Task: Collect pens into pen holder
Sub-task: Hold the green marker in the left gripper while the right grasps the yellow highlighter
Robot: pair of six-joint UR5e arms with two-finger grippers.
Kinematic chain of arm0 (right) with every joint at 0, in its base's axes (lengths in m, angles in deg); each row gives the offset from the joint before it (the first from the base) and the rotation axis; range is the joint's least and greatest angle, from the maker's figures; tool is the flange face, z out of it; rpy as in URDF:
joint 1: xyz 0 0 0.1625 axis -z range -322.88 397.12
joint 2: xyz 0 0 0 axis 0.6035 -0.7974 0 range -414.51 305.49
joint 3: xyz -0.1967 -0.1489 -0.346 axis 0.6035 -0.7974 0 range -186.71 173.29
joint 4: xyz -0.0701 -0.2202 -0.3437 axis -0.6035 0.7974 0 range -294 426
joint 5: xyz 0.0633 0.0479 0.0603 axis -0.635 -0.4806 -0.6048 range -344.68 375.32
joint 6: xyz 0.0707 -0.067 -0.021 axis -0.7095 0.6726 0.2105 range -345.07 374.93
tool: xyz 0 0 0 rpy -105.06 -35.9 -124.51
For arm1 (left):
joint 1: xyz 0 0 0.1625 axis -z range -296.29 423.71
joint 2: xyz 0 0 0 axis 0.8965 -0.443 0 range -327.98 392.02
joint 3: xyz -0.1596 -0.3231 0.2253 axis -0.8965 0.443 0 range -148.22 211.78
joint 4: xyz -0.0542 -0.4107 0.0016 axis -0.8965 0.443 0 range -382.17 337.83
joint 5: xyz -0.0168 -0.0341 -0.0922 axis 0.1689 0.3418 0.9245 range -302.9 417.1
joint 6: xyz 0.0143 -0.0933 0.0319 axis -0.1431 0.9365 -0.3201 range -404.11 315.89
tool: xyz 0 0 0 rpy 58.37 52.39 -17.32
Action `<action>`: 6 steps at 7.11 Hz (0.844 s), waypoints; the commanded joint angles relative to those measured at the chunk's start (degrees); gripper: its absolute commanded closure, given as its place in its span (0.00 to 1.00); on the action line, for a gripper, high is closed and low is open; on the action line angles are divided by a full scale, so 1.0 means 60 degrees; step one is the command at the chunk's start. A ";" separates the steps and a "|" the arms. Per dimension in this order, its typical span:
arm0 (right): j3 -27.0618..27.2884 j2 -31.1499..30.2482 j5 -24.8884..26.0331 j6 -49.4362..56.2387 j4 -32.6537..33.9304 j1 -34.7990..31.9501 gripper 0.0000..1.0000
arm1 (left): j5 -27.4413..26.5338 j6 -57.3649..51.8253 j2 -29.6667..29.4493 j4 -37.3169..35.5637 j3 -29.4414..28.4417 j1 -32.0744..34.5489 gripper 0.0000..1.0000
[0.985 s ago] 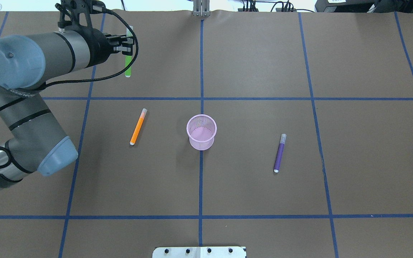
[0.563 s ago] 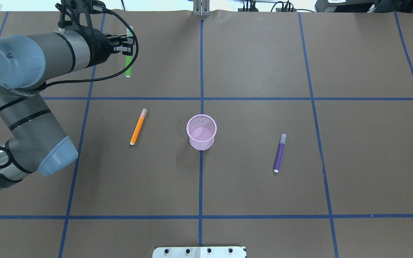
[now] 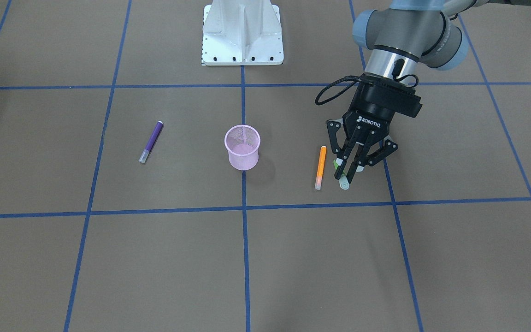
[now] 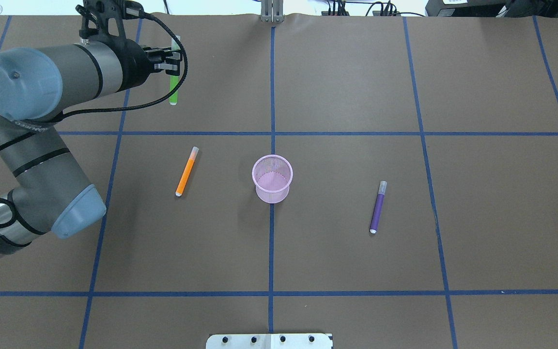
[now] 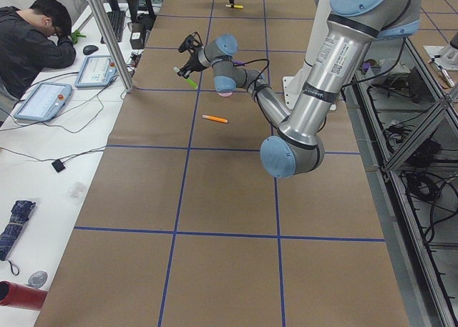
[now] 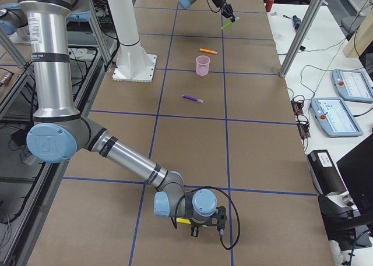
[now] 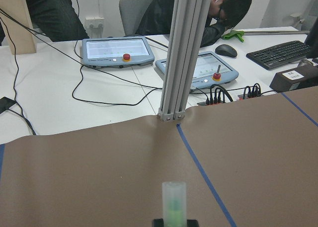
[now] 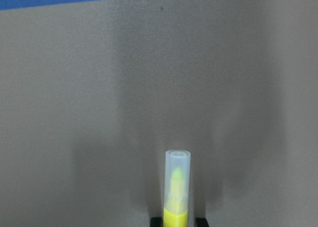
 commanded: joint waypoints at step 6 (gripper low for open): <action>0.4187 0.0101 -0.0360 -0.2384 -0.0045 -0.0045 1.00 | -0.1781 0.0937 -0.0263 0.0775 -0.0030 -0.1357 1.00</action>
